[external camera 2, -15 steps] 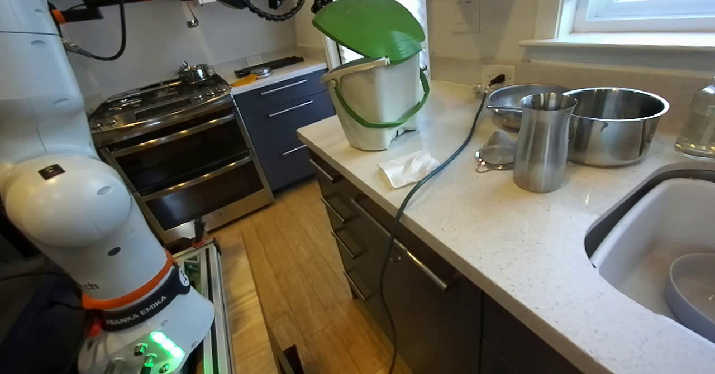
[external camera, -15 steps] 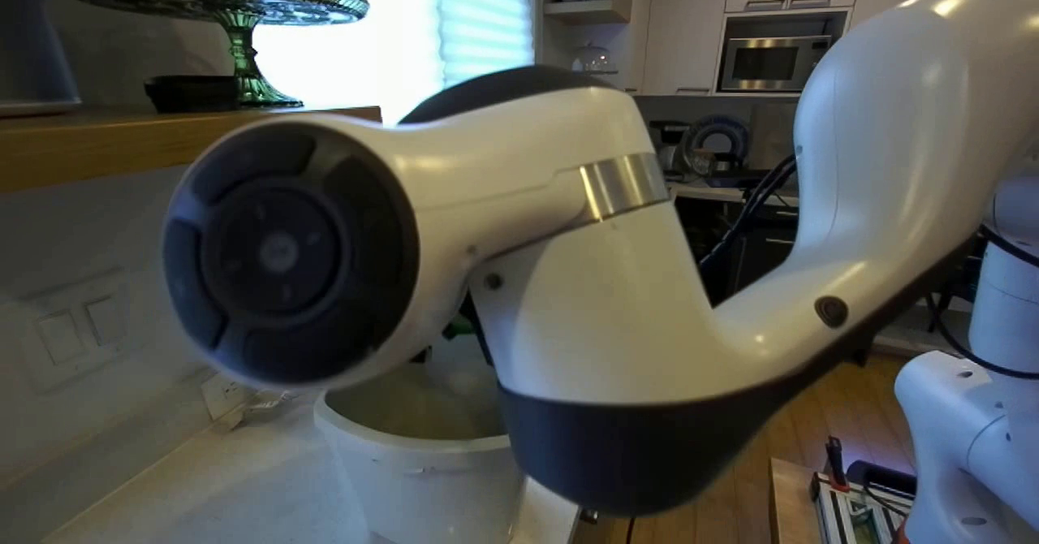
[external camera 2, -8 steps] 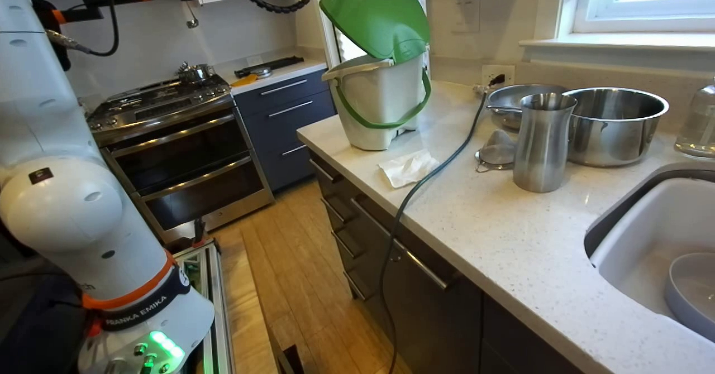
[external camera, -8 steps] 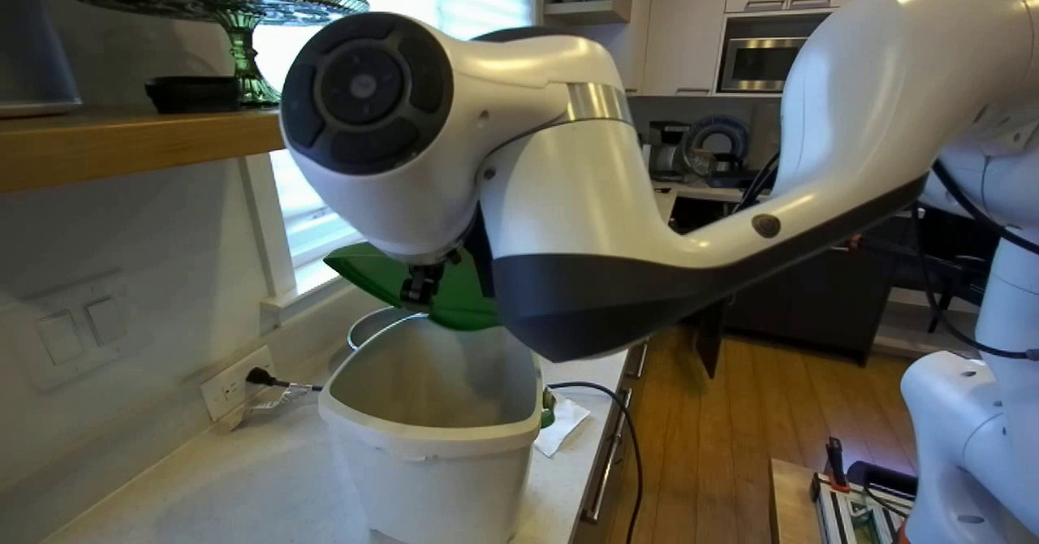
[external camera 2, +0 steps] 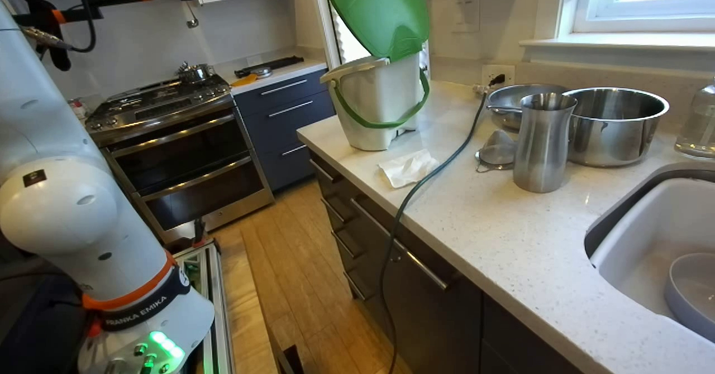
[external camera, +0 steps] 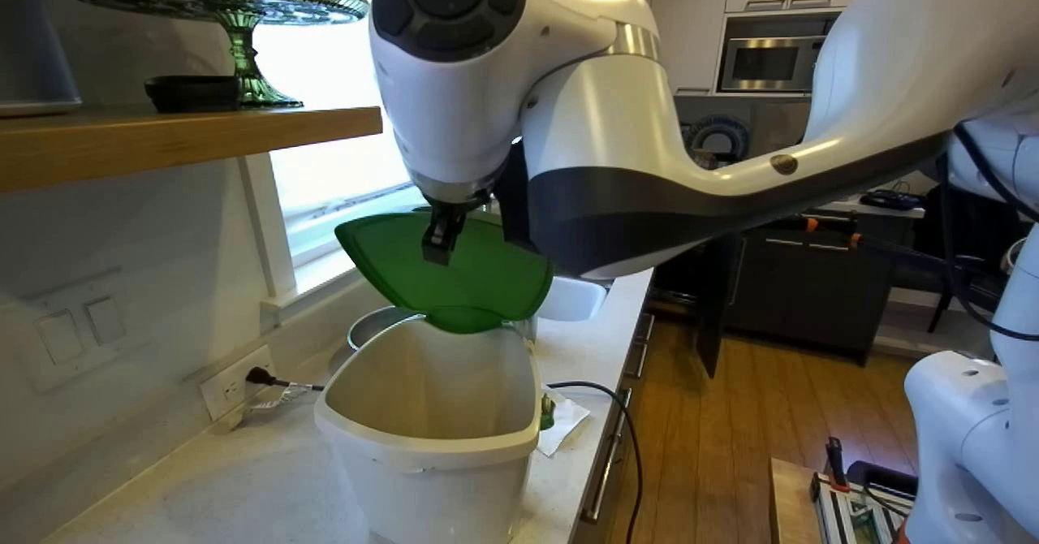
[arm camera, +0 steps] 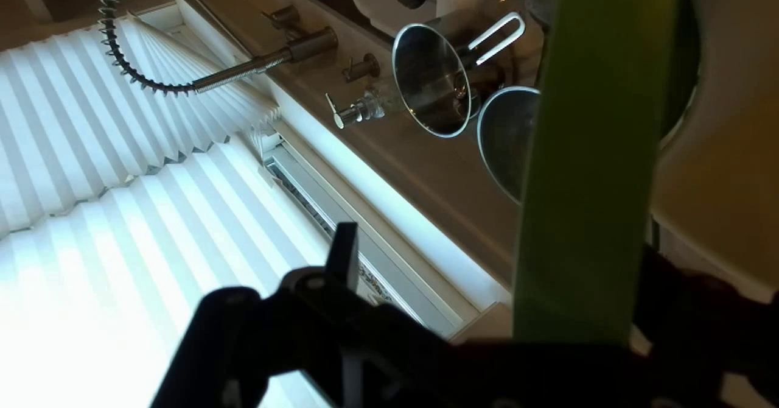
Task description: Open the waste bin lid, pick up the serviette tissue on the table and put it in the waste bin and then close then waste bin lid
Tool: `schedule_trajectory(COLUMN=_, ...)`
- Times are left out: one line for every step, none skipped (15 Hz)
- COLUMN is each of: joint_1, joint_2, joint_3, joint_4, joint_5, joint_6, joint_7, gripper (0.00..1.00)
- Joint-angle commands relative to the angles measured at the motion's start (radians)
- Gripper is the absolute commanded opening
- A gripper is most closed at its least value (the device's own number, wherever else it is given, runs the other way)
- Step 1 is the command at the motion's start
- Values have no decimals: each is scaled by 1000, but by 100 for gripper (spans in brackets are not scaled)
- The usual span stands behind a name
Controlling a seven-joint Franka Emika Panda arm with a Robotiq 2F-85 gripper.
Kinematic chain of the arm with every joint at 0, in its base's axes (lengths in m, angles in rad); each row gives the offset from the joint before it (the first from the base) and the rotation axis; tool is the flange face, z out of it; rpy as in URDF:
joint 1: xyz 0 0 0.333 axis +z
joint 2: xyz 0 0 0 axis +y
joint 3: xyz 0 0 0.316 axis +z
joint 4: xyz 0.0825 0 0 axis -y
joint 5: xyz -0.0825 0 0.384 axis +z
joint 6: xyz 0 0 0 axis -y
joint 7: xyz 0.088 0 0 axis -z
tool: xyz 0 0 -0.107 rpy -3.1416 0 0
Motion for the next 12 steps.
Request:
schedule_trajectory(joint_1=-24, joint_2=-81, joint_3=-12, joint_4=-77, joint_5=38, joint_6=34, joint_7=16, gripper=100)
schedule_trajectory(joint_1=-29, joint_2=-94, joint_3=-14, joint_4=-87, joint_5=42, joint_6=38, joint_7=20, gripper=100)
schedule_trajectory(joint_1=-34, joint_2=-107, joint_3=-16, joint_4=-97, joint_5=45, joint_6=40, joint_7=21, gripper=100)
schedule_trajectory(joint_1=-38, joint_2=-119, joint_3=-18, joint_4=-105, joint_5=48, joint_6=42, joint_7=23, gripper=100)
schedule_trajectory(joint_1=-43, joint_2=-136, joint_3=-23, joint_4=-121, joint_5=51, joint_6=49, joint_7=26, gripper=100)
schedule_trajectory(joint_1=-50, joint_2=-156, joint_3=-29, joint_4=-140, joint_5=59, joint_6=58, joint_7=31, gripper=100)
schedule_trajectory(joint_1=-56, joint_2=-171, joint_3=-34, joint_4=-154, joint_5=61, joint_6=67, joint_7=39, gripper=100)
schedule_trajectory(joint_1=-61, joint_2=-192, joint_3=-39, joint_4=-173, joint_5=66, joint_6=72, joint_7=46, gripper=100)
schedule_trajectory(joint_1=-68, joint_2=-207, joint_3=-44, joint_4=-191, joint_5=69, joint_6=87, joint_7=59, gripper=100)
schedule_trajectory(joint_1=-72, joint_2=-220, joint_3=-48, joint_4=-205, joint_5=72, joint_6=102, joint_7=62, gripper=100)
schedule_trajectory(joint_1=-76, joint_2=-232, joint_3=-50, joint_4=-214, joint_5=74, joint_6=109, joint_7=64, gripper=100)
schedule_trajectory(joint_1=-83, joint_2=-245, joint_3=-56, joint_4=-234, joint_5=75, joint_6=129, joint_7=71, gripper=100)
